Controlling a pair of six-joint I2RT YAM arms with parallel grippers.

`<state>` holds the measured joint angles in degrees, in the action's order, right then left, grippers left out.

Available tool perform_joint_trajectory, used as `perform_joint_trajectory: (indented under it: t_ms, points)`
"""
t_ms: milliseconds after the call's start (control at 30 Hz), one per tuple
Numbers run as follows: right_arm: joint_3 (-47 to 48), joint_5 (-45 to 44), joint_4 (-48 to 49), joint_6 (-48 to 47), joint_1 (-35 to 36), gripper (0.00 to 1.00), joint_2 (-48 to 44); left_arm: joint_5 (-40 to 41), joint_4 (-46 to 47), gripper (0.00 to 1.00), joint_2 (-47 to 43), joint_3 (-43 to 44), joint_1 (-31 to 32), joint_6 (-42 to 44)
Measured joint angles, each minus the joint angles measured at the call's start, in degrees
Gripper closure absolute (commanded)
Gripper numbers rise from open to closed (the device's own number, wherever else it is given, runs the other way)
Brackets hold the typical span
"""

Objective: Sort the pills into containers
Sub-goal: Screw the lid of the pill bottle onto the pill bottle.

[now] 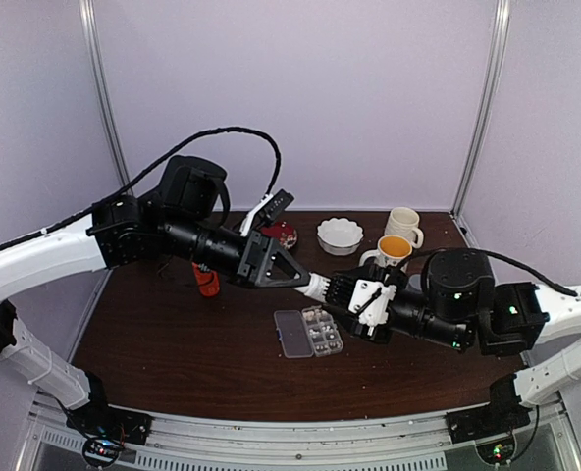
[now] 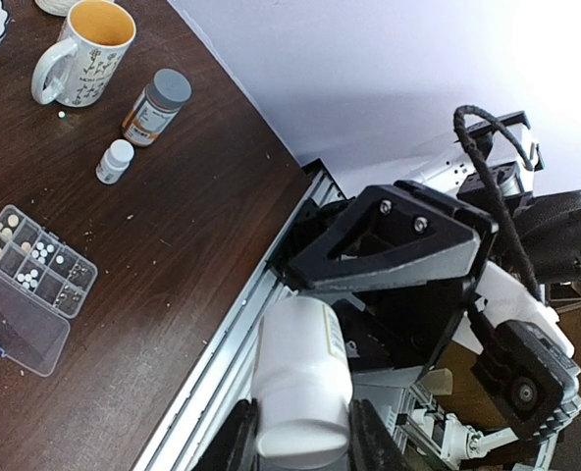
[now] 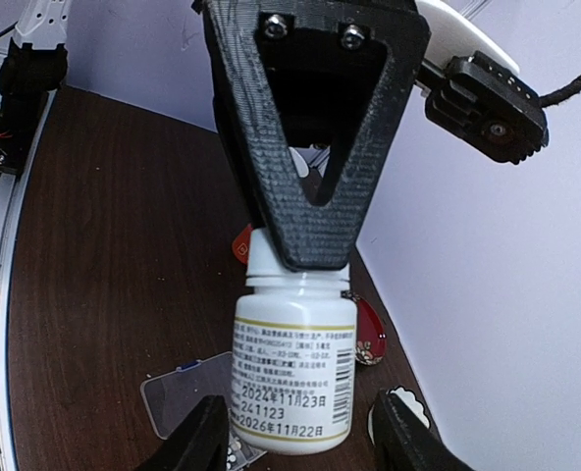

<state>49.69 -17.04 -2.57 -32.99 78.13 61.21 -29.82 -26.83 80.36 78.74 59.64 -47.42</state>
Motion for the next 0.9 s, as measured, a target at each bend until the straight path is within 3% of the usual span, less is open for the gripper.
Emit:
perform_joint_trajectory:
  t_ms: [367,900]
  points:
    - [0.1,-1.3,0.7,-0.1,0.4,0.65,1.3,0.0,0.7,1.0,0.0,-0.4,0.0,-1.0]
    - [1.7,-0.9,-1.3,2.2,0.7,0.99,1.9,-1.4,1.4,1.0,0.0,-0.7,-0.5,1.0]
